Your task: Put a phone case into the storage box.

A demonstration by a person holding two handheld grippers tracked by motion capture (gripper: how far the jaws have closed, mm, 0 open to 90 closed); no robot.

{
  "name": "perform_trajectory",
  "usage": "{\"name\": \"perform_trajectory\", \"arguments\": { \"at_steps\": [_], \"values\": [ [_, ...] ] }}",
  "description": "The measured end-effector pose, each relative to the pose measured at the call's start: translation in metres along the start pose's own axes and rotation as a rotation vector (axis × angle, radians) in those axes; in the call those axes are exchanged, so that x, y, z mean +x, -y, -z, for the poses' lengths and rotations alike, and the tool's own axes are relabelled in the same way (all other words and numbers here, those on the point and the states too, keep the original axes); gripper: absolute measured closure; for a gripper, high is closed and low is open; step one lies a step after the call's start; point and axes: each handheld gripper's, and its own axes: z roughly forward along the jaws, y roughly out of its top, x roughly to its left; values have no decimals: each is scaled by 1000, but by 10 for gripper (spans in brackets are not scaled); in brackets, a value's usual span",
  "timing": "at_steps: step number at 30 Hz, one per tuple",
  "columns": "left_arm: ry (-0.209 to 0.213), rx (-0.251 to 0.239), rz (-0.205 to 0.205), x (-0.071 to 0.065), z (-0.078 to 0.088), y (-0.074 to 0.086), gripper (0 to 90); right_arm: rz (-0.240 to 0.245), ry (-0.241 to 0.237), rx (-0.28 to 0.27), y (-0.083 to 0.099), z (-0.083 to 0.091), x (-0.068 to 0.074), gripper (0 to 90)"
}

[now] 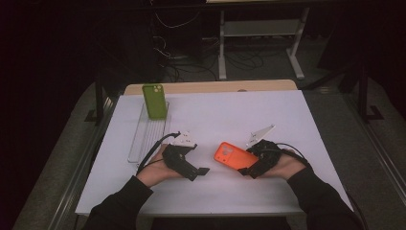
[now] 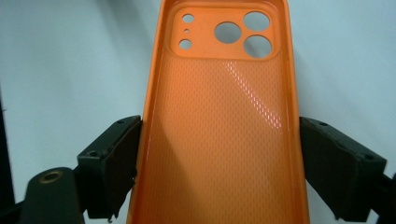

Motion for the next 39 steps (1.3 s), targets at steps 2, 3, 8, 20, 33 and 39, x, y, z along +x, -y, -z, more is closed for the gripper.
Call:
{"name": "perform_trajectory", "arguments": {
  "at_steps": [2,3,8,20,33,39],
  "values": [
    [17,4,-19,1,4,-5,0,38,-9,3,-2,1,-3,155],
    [22,13,-39,1,6,-8,0,47,-16,7,-3,2,-4,155],
    [43,23,-113,3,9,-25,0,94,-60,4,-11,6,-6,155],
    [118,82,-246,22,4,-50,0,206,-113,-3,-37,7,-5,155],
    [214,130,-328,24,-7,-57,0,305,-160,-4,-64,11,4,155],
    [252,164,-331,23,-15,-53,0,328,-181,-2,-72,8,7,155]
  ]
}}
